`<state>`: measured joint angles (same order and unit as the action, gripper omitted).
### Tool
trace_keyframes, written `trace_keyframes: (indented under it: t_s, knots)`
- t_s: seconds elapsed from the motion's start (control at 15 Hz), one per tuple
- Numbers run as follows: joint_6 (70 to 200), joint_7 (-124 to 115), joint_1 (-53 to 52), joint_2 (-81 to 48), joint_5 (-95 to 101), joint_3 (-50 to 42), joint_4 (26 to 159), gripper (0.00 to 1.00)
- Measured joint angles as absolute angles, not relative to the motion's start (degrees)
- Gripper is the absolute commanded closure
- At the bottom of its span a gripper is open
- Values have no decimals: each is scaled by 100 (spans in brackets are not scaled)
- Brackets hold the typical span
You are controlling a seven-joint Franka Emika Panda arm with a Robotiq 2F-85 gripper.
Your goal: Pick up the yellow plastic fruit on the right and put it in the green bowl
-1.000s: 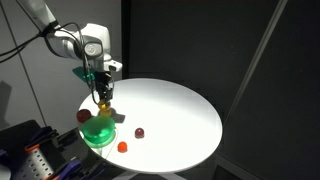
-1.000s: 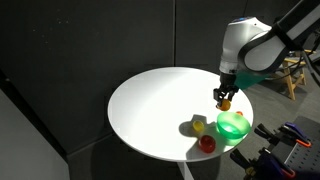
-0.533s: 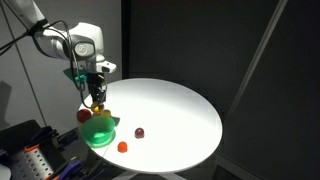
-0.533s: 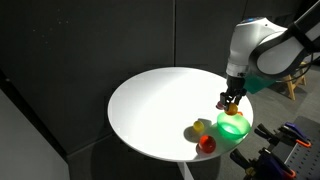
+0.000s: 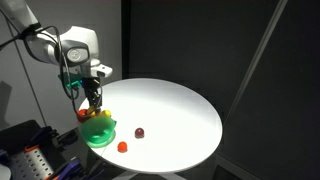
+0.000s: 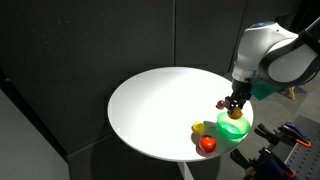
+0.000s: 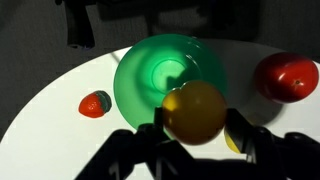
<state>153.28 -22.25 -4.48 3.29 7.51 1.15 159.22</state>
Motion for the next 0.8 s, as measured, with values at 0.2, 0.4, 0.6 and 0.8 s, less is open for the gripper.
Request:
trace_keyframes:
  t_s: [0.2,0.4,0.6,0.8]
  knots:
    - [15479,-2229,-377,287,756,126,15923,61]
    - [15571,-2243,-304,231,820,127,15920,61]
    - [15606,-2282,-227,147,955,127,15919,61]
    - [15607,-2354,-195,45,1074,122,15919,61]
